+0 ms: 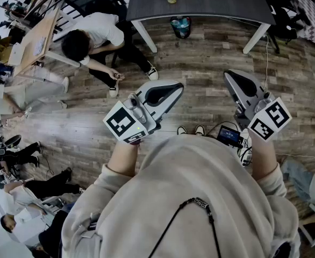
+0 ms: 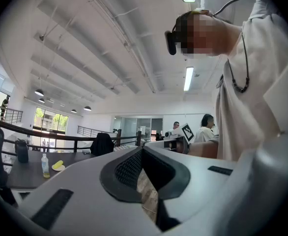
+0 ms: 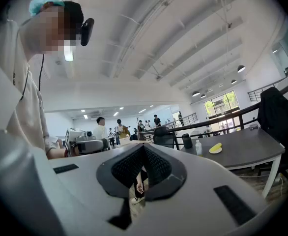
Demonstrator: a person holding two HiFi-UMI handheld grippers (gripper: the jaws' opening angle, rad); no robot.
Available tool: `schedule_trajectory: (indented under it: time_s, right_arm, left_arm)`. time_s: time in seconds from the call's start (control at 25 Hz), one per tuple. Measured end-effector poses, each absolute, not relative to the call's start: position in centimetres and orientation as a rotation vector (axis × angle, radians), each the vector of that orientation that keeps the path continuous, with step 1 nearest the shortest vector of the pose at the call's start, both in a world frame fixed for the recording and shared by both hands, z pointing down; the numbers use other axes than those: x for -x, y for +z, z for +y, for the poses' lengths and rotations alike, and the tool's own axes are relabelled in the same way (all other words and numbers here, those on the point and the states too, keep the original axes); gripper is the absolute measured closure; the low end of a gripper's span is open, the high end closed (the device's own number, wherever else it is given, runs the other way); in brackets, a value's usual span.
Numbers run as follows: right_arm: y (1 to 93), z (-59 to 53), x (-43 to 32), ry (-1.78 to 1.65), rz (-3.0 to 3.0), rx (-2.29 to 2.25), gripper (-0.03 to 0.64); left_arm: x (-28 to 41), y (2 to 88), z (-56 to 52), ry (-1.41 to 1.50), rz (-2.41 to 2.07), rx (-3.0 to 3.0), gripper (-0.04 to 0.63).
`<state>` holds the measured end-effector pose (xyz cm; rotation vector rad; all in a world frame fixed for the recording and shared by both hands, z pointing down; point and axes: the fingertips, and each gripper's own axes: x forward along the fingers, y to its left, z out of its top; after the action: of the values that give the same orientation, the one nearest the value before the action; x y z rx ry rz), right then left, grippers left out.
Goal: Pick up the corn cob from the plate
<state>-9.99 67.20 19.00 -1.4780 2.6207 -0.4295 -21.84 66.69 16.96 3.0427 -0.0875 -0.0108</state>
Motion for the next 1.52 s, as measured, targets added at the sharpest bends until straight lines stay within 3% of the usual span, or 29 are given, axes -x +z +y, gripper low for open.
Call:
schedule_trajectory:
  time_s: [0.2,0.4,0.8,1.52]
  right_arm:
    - [18.3,67.9,7.0,-0.402,2.608,1.469,0.603]
    - [18.4,68.5,3.0,-0.363,2.583,1.533,0.603]
    - [20.2,69.6,-2.8,-0.436,2.506,1.516,0.603]
    - [21.5,63.9,-3.9,-0.483,2.472,1.536,0.603]
  left_arm:
    - [19.7,16.4,65.4,-0.035,-0.182,-3.006,0.591]
    - [15.7,15.1,69.3,-0.024,0.097,-3.102,0.591]
    - [13.4,16.5,65.2,0.047,-0.127,-2.955,0.591]
    - [12.0,17.7,56.8,-0.031,-0.038,-2.852,0.591]
